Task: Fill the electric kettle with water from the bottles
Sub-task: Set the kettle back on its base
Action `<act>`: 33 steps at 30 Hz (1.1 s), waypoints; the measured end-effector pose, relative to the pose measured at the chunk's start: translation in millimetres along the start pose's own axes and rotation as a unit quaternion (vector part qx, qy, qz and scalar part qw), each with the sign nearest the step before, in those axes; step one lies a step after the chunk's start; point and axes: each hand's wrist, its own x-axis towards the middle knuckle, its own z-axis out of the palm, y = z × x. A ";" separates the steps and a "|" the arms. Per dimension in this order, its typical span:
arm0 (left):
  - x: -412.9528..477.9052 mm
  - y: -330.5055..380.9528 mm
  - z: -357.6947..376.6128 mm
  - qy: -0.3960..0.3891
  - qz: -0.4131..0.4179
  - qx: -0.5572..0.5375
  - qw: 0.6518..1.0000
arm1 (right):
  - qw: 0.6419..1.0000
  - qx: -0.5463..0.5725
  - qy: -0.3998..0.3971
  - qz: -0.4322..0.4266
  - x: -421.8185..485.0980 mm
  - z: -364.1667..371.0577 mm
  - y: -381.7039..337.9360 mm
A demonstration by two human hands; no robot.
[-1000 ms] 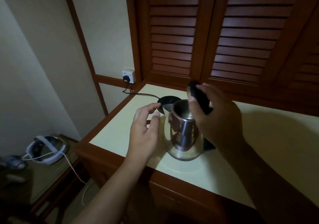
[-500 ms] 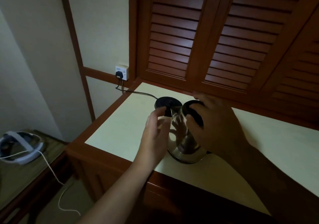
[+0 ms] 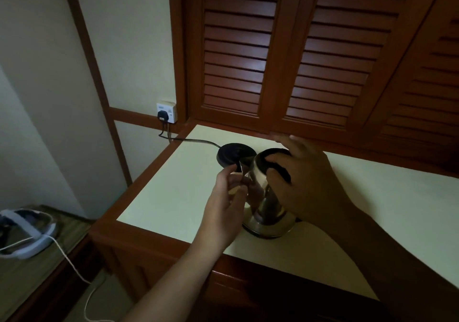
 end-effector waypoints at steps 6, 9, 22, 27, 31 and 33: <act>0.2 12.7 -1.1 -0.066 0.003 0.042 0.997 | 0.972 0.201 0.085 0.082 -26.8 -1.9 24.5; 2.8 3.6 2.2 -0.085 0.010 0.067 0.994 | 0.946 0.262 0.082 0.170 -44.9 9.8 37.6; -2.8 -3.3 19.6 -0.116 -0.015 0.111 0.987 | 0.862 0.390 0.137 0.294 -50.7 46.5 72.0; -5.4 1.1 26.6 -0.095 -0.033 0.104 0.989 | 0.831 0.463 0.098 0.293 -47.7 51.4 81.6; -7.1 5.3 30.9 -0.071 -0.046 0.106 0.991 | 0.809 0.497 0.087 0.301 -38.7 50.9 84.8; -8.6 7.7 34.7 -0.059 -0.048 0.092 0.993 | 0.798 0.507 0.083 0.314 -33.3 48.5 85.0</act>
